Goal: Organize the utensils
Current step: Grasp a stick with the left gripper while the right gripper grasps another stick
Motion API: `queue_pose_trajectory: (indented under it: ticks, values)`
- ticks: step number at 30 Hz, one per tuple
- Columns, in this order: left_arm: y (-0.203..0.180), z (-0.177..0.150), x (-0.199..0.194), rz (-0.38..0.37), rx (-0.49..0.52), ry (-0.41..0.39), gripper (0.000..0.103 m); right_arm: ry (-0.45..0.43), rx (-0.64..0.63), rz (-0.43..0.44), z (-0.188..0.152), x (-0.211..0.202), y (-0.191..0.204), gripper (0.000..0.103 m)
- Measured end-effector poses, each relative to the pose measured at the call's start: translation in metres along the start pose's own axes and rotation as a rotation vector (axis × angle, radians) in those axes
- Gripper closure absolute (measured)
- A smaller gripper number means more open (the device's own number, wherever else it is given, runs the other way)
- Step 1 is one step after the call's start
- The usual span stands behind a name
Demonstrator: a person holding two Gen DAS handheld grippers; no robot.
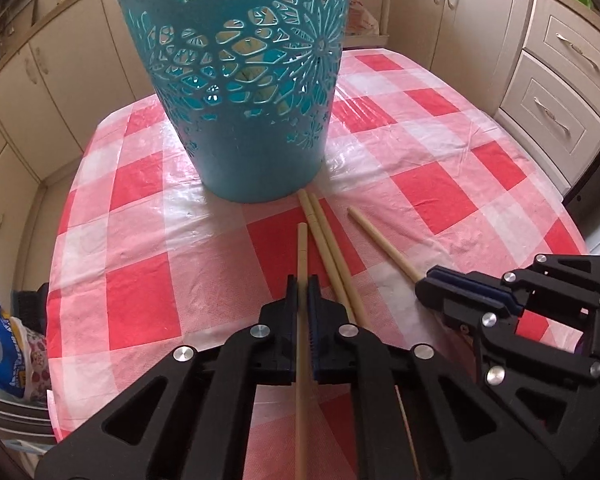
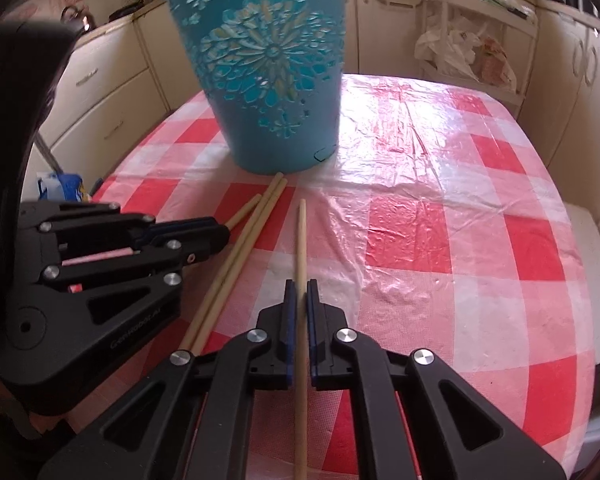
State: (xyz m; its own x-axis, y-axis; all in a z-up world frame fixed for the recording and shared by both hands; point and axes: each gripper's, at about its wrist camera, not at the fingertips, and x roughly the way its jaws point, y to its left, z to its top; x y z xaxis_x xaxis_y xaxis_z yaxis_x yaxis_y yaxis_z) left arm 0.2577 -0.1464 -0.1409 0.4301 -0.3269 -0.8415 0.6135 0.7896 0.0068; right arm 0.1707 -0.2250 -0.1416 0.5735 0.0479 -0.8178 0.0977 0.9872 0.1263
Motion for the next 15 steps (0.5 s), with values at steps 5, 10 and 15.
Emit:
queue_pose_trajectory:
  ticks: [5, 10, 15]
  values:
    - [0.0043, -0.0018, 0.0007, 0.001, -0.027, 0.018, 0.098, 0.004, 0.038, 0.013, 0.0016, -0.0003, -0.0093, 0.097]
    - [0.0024, -0.0016, 0.0020, 0.024, -0.017, 0.013, 0.093, -0.003, -0.017, -0.024, 0.0006, -0.0003, -0.0012, 0.097]
    - [-0.0001, -0.0025, 0.0024, 0.021, 0.000, -0.002, 0.098, -0.009, -0.018, -0.025, -0.0016, -0.0004, -0.0012, 0.097]
